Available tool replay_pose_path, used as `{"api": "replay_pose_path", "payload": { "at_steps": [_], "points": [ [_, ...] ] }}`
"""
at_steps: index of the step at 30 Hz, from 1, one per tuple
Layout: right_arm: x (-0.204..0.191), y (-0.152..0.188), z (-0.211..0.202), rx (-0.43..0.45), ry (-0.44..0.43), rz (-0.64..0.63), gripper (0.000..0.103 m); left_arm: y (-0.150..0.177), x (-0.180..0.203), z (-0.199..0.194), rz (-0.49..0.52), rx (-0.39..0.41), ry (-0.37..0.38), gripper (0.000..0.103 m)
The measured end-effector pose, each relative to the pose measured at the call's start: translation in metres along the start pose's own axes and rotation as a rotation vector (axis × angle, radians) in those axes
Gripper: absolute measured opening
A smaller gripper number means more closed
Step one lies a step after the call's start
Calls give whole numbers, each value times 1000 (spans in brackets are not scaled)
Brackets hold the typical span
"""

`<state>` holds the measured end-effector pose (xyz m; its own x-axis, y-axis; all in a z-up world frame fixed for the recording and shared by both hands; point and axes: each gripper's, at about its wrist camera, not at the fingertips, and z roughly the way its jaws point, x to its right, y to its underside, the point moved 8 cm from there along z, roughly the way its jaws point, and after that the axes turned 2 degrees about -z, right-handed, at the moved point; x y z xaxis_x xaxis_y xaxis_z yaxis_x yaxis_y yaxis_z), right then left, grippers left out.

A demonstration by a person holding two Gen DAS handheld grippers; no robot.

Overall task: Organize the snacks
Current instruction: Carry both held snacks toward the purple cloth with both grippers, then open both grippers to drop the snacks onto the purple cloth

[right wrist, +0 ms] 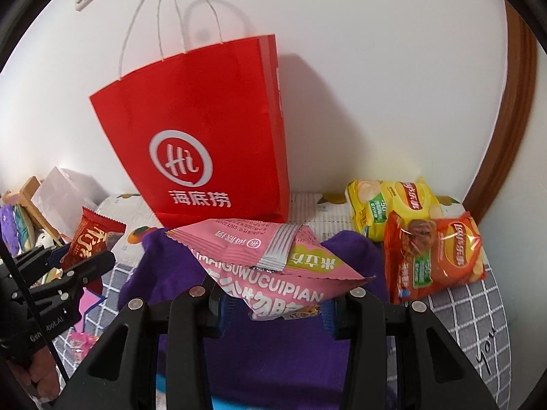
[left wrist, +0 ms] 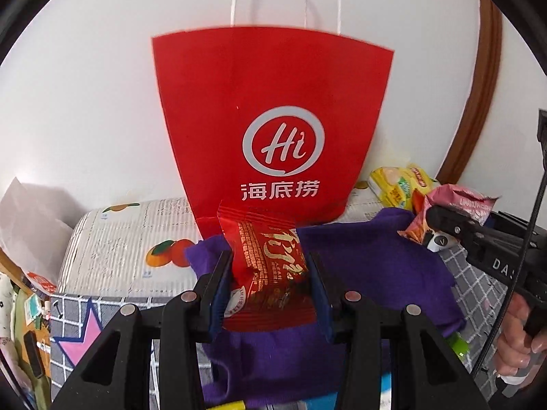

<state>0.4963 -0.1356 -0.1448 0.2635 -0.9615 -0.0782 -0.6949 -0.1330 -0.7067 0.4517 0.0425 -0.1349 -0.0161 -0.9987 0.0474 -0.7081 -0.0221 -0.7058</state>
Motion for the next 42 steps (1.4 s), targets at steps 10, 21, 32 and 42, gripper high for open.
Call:
{"api": "replay_pose_path", "payload": {
  "at_steps": [10,21,32,42],
  "points": [
    [21,21,50,-111,-4,-17,41,10,-12,58,-48,-87,31,40],
    [38,52,96,-274,3,18,41,28,-14,91,-50,-170,27,40],
    [37,65,108,-330,-5,-1,52,40,-15,107,-78,-225,53,41],
    [28,56,98,-302,-8,-62,62,38,-11,103,-86,-219,96,42]
  ]
}}
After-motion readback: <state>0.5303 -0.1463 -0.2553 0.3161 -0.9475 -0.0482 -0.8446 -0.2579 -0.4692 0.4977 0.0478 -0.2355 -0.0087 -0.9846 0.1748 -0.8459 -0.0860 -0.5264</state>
